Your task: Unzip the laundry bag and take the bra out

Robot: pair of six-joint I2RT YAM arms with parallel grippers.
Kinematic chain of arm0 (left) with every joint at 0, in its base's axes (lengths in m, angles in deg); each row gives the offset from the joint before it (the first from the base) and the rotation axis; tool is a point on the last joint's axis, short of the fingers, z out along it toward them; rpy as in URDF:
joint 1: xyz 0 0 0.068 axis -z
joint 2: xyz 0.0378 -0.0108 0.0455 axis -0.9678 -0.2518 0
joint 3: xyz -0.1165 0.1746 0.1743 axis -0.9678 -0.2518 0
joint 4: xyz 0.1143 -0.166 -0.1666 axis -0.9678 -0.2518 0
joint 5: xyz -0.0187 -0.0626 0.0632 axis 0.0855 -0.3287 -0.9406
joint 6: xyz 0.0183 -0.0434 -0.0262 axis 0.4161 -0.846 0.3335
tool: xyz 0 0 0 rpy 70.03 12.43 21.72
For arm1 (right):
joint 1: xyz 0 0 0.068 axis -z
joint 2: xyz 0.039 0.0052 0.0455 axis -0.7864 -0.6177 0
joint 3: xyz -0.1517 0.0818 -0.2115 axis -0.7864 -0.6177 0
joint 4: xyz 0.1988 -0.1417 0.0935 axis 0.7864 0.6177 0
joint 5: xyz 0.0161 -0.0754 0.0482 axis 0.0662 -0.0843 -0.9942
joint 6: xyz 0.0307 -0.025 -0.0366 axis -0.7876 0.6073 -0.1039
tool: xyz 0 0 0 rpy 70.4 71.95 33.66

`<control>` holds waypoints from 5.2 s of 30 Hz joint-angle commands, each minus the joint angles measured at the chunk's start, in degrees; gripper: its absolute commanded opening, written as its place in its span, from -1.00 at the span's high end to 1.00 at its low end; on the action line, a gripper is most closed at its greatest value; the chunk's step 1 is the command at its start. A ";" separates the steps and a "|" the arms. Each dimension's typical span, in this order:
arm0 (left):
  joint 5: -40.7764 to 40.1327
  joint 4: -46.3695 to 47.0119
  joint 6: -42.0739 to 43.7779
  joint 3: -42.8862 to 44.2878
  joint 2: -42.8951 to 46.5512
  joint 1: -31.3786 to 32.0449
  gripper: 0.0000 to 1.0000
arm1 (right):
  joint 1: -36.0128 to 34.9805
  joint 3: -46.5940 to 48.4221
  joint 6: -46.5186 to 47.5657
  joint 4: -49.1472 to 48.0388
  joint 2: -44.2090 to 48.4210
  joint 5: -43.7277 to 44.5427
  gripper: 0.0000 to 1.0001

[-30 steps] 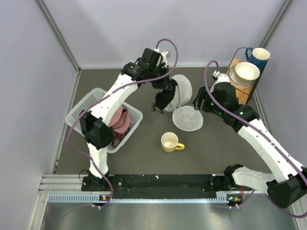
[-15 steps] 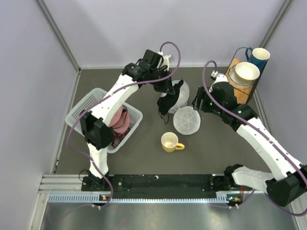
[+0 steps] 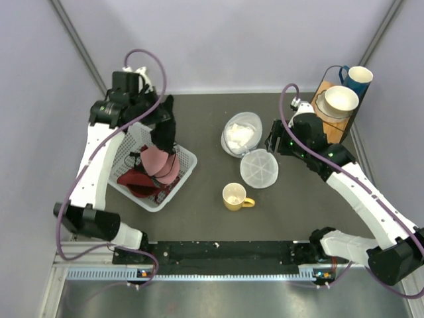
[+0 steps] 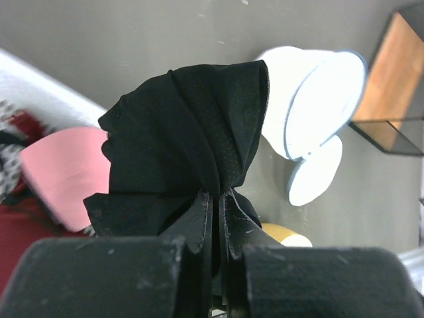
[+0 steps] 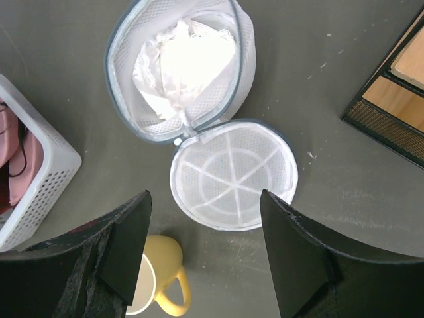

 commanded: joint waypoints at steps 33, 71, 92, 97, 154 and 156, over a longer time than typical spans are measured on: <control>-5.38 6.37 -5.21 8.18 -13.67 23.57 -0.06 | 0.52 0.85 -0.67 -3.94 -9.25 -2.58 -0.35; -28.48 17.02 5.87 20.15 -50.97 29.74 1.00 | 0.52 -7.08 -3.49 -0.34 6.93 0.67 -0.33; -2.48 17.80 2.44 13.91 -28.11 27.10 1.00 | 0.52 -4.00 -2.26 -0.86 3.59 1.99 -0.34; -2.82 23.67 -0.02 7.07 -29.95 27.01 1.00 | 0.52 -4.70 -2.61 -0.95 4.11 1.90 -0.34; 45.70 100.65 -59.23 -25.11 -4.91 8.91 1.00 | 0.52 7.25 -2.61 -5.08 -17.51 2.07 1.00; 44.03 108.98 -66.07 -24.85 -6.48 8.82 1.00 | 0.61 7.16 -2.69 -5.08 -17.77 1.55 1.00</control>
